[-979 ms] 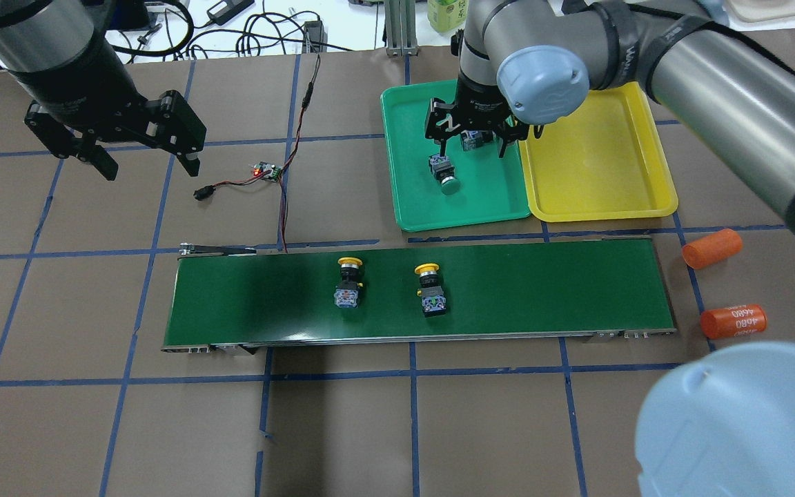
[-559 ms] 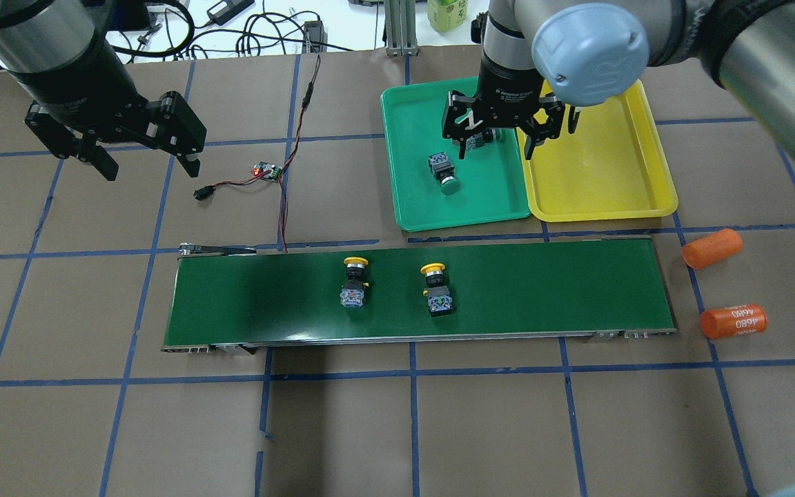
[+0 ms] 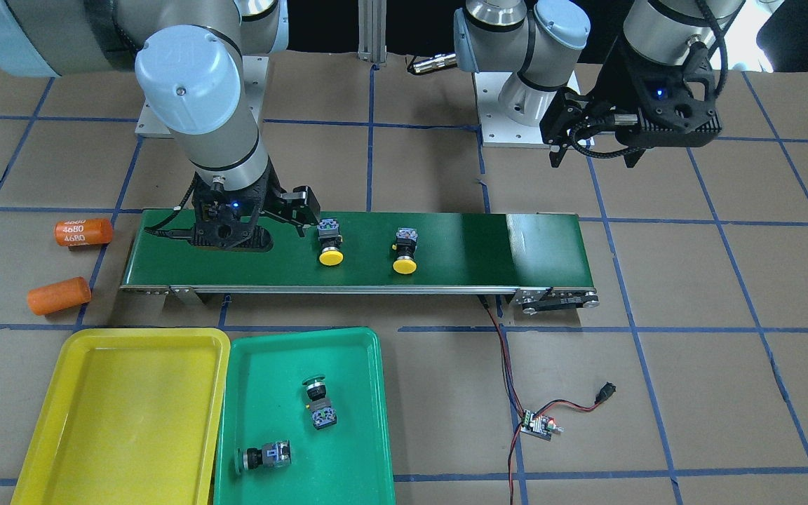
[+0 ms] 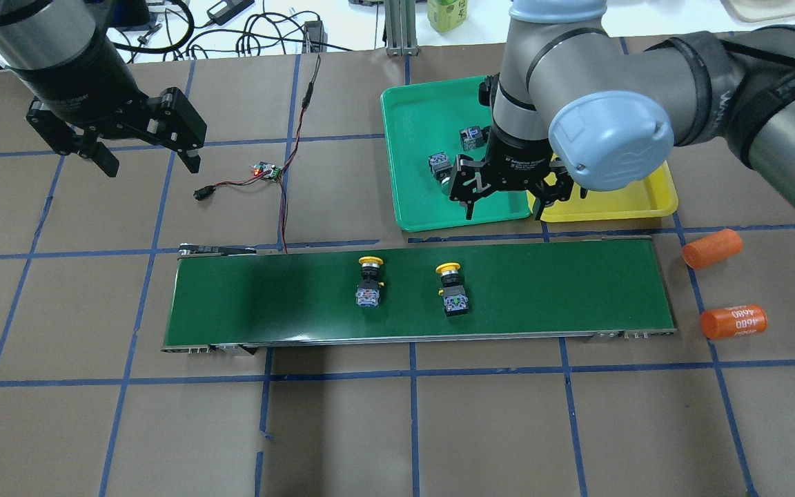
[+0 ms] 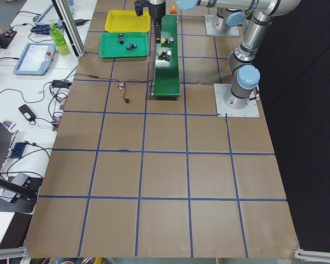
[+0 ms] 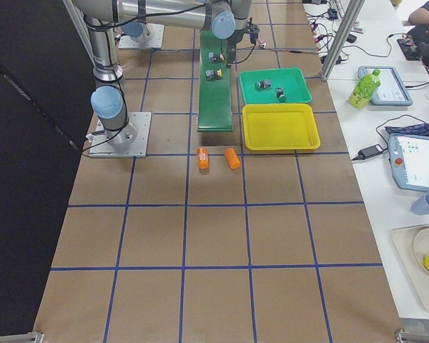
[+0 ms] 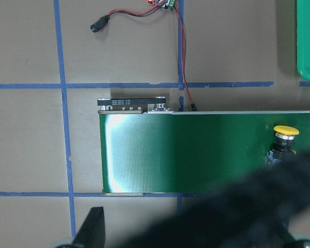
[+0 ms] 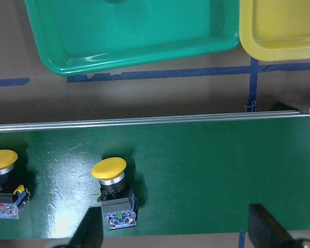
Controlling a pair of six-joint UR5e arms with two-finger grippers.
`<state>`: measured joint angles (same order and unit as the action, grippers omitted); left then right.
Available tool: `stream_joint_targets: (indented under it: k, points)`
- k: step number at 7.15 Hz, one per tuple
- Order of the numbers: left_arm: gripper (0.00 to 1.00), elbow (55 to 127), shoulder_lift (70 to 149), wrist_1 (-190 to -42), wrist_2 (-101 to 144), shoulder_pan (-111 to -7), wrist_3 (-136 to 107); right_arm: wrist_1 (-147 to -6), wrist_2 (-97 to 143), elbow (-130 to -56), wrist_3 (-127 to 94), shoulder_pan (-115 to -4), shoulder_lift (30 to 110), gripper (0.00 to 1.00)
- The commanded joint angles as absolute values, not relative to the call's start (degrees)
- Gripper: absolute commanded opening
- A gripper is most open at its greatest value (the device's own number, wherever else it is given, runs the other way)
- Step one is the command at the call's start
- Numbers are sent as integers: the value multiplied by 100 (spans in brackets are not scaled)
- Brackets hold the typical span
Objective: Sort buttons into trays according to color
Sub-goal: 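Grasp a yellow-capped button on the belt with the right gripper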
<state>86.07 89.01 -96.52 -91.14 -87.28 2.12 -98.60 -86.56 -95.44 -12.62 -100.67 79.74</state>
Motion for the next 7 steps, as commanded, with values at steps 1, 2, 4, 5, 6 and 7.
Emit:
stream_joint_targets:
  k: [1, 2, 4, 5, 6, 7]
  points:
    - [100, 8613, 8895, -9642, -9114, -8728, 211, -9940, -8631, -9729, -1239, -10107, 7937, 100]
    - [100, 8613, 8895, -9633, -9114, -8728, 211, -10201, -8631, -9999, -1274, -10107, 7841, 100]
    - [100, 8613, 8903, -9536, -9079, -8728, 228, -10791, -8422, -10483, -1292, -10256, 7814, 100]
    - [100, 8622, 8895, -9545, -9070, -8728, 246, -10810, -8385, -10581, -1301, -10318, 7805, 100]
    - [100, 8631, 8895, -9536, -9088, -8728, 255, -10811, -8402, -10704, -1292, -10318, 7805, 100]
    - [100, 8631, 8895, -9536, -9088, -8728, 255, -10828, -8411, -10896, -1292, -10257, 7805, 99]
